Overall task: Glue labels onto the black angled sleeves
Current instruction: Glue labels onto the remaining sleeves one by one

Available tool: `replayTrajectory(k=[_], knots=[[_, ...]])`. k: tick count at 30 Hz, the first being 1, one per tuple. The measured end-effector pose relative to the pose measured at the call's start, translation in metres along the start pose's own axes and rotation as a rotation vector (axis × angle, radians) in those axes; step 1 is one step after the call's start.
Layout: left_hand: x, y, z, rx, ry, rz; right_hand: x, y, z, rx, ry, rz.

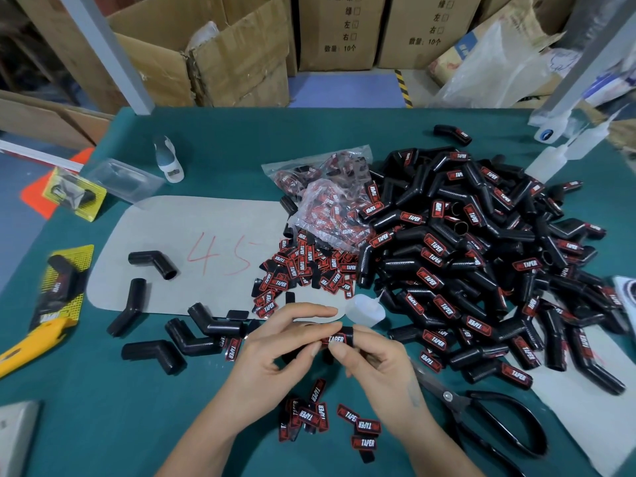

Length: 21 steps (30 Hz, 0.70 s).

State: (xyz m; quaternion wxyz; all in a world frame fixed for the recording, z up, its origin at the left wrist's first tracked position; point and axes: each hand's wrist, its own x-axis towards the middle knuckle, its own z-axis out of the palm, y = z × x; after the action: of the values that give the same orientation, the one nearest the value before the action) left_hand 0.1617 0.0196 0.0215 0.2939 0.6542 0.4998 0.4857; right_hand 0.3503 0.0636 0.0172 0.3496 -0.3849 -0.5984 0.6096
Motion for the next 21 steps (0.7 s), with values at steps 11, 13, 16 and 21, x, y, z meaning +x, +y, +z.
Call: replayTrajectory(k=[11,13,16,21], knots=[[-0.002,-0.005,0.0,0.032,0.026,0.029,0.001,0.001,-0.003,0.05,-0.065,-0.004],[-0.003,-0.005,0.002,0.052,0.034,0.042,0.001,-0.001,-0.001,0.08,-0.042,0.013],[-0.004,-0.004,0.007,0.035,0.044,0.041,0.001,0.002,0.0,0.071,0.031,0.053],[-0.003,-0.001,0.009,-0.022,0.066,-0.009,-0.002,0.004,0.001,0.061,0.045,0.041]])
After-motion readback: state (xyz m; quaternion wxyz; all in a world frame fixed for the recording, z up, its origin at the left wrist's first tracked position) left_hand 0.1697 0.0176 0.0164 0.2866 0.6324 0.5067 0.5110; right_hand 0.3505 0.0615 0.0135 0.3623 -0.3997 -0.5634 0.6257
